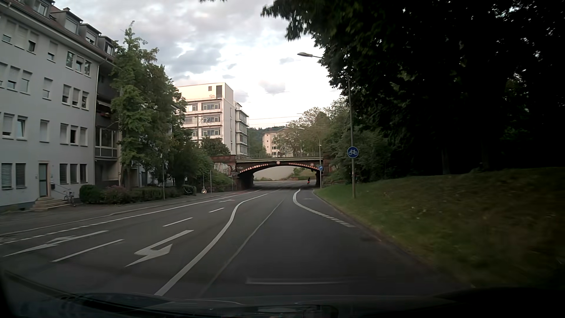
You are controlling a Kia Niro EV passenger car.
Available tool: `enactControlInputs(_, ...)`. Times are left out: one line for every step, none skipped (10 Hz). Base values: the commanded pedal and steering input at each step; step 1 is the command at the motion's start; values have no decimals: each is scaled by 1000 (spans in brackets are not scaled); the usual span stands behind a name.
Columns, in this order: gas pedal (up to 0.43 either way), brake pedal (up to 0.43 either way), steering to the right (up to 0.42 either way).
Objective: Follow the waypoints while adhering to traffic rules and regulations
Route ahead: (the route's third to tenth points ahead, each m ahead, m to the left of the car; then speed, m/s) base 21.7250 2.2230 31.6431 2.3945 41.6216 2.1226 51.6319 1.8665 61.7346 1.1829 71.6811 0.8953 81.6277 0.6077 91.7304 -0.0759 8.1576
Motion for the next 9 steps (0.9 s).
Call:
enactControlInputs(130,0,-20)
enactControlInputs(118,0,-23)
enactControlInputs(118,0,-26)
enactControlInputs(118,0,-29)
enactControlInputs(118,0,-32)
enactControlInputs(118,0,-36)
enactControlInputs(118,0,-44)
enactControlInputs(118,0,-46)
enactControlInputs(118,0,-45)
